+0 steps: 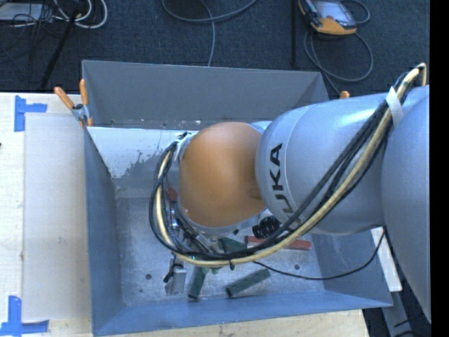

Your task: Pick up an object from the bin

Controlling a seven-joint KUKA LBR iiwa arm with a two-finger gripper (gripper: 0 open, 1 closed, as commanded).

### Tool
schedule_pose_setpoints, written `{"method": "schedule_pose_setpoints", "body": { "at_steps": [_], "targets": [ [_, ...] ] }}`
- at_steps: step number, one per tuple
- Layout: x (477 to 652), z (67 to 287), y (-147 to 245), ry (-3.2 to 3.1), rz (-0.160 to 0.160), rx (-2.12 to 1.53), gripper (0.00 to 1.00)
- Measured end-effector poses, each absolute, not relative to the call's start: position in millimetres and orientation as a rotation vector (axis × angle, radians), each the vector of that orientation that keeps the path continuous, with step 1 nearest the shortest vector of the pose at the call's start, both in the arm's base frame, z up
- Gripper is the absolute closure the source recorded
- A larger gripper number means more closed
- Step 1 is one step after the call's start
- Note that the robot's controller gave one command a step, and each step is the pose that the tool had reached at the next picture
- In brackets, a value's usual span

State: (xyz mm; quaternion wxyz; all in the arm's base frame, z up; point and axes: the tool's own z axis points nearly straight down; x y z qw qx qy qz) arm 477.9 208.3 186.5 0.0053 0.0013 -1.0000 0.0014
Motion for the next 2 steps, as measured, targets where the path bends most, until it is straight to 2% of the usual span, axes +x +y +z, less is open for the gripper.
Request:
{"method": "schedule_pose_setpoints", "body": {
  "at_steps": [1, 2],
  "targets": [
    [486.6, 109.9, 147.0, -3.066, 0.004, 0.648, 0.00],
    [516.4, 68.7, 67.2, -2.843, 0.000, 1.332, 0.00]
  ]
}}
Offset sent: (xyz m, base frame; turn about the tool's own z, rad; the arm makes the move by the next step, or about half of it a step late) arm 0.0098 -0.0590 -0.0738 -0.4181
